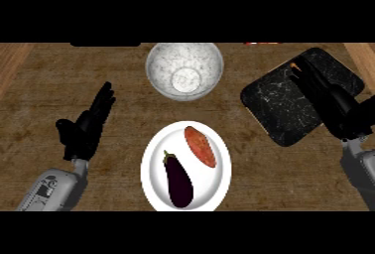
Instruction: Pick the eggplant from the plate and place it in the bowl
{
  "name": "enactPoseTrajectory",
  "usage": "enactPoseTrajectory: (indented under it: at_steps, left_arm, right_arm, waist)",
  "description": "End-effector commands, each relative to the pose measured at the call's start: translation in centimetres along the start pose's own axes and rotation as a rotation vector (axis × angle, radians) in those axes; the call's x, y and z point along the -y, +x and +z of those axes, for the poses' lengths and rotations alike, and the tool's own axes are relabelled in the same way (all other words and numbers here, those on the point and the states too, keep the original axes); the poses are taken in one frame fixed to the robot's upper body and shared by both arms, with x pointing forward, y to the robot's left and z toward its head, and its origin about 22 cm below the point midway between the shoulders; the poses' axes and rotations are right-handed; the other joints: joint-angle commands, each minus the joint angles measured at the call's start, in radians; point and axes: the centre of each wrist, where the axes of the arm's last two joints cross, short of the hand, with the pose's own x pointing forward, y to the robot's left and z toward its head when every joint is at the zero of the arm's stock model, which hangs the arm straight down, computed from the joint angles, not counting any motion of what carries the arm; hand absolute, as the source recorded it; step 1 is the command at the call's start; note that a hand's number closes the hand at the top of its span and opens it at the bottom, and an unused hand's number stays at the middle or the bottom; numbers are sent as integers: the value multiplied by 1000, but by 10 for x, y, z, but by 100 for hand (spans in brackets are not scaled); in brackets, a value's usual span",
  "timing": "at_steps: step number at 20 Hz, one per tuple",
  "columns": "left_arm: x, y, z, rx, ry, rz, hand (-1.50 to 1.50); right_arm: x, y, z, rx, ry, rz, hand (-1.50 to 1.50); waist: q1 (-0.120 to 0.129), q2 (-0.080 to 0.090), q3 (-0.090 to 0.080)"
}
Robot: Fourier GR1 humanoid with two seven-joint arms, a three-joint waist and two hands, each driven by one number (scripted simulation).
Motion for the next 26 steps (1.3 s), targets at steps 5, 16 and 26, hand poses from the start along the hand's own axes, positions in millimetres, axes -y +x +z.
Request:
enactPoseTrajectory:
  at_steps: [5,16,26]
  left_arm:
    - [-19,35,-16,168,63,-128,0]
    - [-18,48,-17,157,102,-174,0]
    - [-27,65,-18,144,125,-199,0]
  right_arm:
    - [-118,-42,-17,213,393,-684,150]
    - [-107,-132,-7,405,489,-784,-150]
    - [-79,-87,-57,413,768,-271,-150]
  waist:
    - [128,19,24]
    - [80,1,4]
    - [72,-6,-1]
